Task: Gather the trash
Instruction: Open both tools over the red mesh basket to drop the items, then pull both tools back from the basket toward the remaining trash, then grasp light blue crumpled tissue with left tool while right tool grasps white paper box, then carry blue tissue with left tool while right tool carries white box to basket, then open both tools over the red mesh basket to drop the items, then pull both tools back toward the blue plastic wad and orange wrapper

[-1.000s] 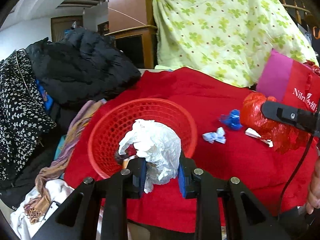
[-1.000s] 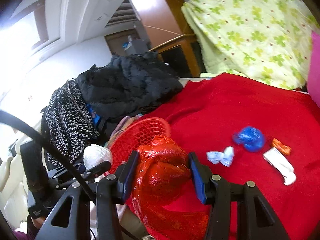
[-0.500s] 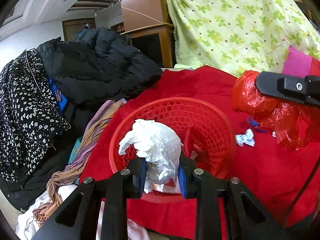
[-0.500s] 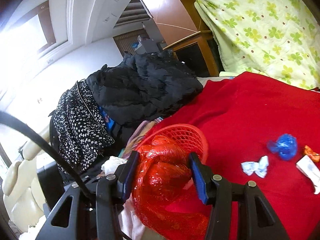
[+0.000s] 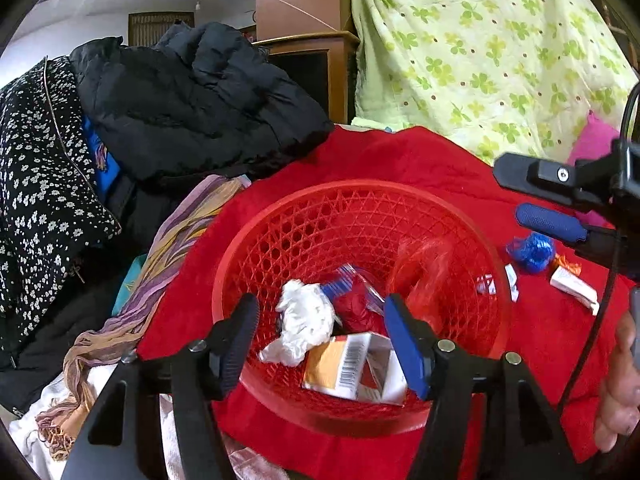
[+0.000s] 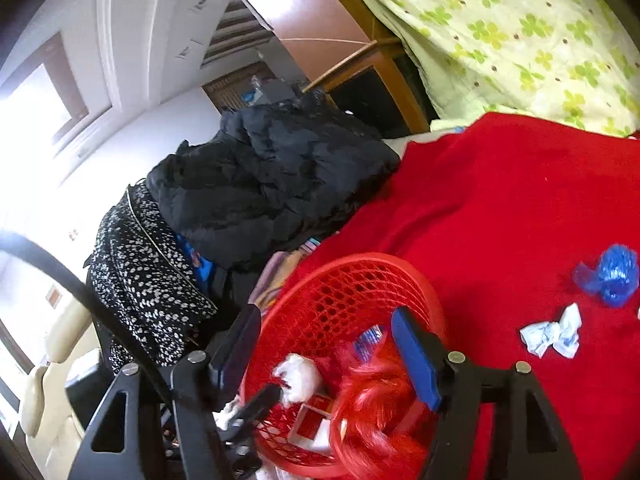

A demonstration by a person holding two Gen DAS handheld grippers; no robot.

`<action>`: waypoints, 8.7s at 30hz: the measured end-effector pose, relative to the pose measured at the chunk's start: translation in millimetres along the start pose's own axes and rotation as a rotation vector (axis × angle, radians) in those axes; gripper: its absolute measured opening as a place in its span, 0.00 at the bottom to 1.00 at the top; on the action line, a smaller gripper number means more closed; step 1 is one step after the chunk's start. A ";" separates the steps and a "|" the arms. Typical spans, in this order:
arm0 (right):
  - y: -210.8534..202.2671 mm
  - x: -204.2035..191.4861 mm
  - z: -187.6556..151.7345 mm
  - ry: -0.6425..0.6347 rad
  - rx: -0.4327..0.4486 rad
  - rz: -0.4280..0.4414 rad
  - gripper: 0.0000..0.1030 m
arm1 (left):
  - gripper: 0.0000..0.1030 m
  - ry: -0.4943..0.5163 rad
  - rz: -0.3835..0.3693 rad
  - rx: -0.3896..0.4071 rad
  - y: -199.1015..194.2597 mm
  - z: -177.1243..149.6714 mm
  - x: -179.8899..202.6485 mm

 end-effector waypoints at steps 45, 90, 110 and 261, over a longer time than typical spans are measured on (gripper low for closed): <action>-222.6 251.2 -34.8 0.123 0.230 -0.395 0.69 | 0.79 0.179 -0.130 -0.132 -15.1 -54.0 169.2; -8.4 357.8 -30.6 -0.095 -0.184 -0.351 0.75 | 0.79 0.309 -0.223 -0.330 222.8 -17.1 231.0; -70.0 340.4 -52.5 0.032 -0.090 -0.338 0.47 | 0.61 0.399 -0.243 -0.363 205.6 -20.8 245.6; -93.5 48.0 -16.3 -0.105 0.123 -0.103 0.68 | 0.77 0.053 0.035 0.129 -75.1 18.9 52.7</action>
Point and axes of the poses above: each gripper's, at about its wrist camera, not at the fingertips, and y roughly the way its jaws point, x to its right, z to its top, the point moved 9 cm from there along y, roughly the way its jaws point, and after that the axes turned 12 degrees about -z, right-handed, at the moved point
